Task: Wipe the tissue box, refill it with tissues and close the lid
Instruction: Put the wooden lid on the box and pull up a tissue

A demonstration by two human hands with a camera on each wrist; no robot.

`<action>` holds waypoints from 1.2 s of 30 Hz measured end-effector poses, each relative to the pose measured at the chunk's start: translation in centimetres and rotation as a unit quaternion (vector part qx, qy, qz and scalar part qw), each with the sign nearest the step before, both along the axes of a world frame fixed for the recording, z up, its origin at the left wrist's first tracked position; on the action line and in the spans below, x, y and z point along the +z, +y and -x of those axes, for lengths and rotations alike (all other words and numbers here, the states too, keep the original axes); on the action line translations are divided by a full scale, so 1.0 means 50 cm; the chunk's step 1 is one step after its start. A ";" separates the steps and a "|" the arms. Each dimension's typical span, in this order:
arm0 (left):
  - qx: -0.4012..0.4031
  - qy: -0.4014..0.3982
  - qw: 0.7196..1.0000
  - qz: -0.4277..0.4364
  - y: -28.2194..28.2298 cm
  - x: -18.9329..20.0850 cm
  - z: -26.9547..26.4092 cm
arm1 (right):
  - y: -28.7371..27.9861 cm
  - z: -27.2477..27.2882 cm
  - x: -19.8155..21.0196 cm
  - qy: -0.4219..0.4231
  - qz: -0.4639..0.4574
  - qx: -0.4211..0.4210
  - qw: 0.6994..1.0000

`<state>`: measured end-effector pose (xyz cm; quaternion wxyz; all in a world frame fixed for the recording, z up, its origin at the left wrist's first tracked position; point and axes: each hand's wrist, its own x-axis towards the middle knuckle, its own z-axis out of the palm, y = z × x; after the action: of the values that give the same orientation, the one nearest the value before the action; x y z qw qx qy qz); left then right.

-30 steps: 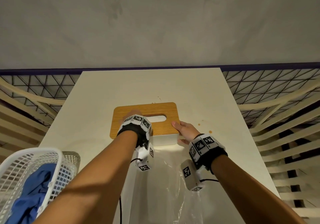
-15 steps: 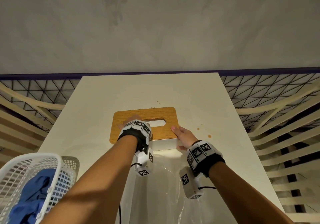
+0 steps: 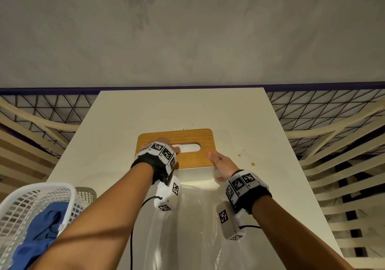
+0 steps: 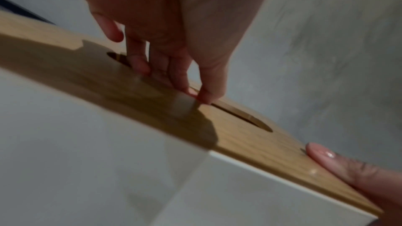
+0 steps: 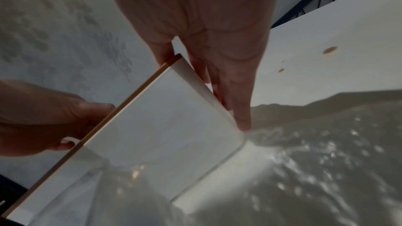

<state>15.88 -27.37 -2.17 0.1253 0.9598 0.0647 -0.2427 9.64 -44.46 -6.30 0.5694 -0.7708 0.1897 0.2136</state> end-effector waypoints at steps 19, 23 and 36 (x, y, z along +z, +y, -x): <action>-0.040 -0.089 0.994 0.047 0.019 0.025 0.030 | 0.017 -0.023 0.068 -0.209 0.286 0.120 0.927; -0.062 -0.155 0.983 0.082 0.025 0.013 0.050 | 0.069 -0.057 0.097 -0.231 0.222 0.164 0.933; -0.034 -0.140 0.958 0.247 0.094 0.012 0.023 | 0.123 -0.100 0.052 -0.120 0.280 0.209 0.929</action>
<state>14.72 -22.68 -1.54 0.3581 0.9249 -0.0484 -0.1182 14.64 -38.29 -3.71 0.2913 -0.9410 0.0065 0.1720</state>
